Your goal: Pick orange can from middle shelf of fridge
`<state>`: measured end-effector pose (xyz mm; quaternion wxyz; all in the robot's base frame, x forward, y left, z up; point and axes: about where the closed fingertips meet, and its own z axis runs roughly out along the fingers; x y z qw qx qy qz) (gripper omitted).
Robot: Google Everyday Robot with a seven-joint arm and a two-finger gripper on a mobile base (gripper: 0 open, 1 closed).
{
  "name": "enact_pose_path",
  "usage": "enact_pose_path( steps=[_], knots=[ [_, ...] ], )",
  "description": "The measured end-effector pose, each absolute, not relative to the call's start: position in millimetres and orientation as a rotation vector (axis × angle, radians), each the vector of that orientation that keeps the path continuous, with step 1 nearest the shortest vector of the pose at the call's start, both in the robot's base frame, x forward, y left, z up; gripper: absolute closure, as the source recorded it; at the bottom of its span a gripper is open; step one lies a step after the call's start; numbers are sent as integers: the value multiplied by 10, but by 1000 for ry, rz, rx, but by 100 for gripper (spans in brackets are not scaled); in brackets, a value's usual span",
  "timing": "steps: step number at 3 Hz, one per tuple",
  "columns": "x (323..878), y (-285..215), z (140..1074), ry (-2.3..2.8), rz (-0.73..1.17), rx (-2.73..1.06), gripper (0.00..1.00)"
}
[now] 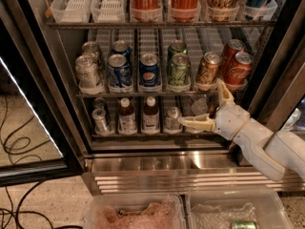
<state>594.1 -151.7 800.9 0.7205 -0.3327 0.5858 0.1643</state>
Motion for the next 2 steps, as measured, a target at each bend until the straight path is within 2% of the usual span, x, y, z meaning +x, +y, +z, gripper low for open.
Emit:
enact_pose_path(
  steps=[2],
  knots=[
    [5988, -1563, 8077, 1280, 333, -736, 0]
  ],
)
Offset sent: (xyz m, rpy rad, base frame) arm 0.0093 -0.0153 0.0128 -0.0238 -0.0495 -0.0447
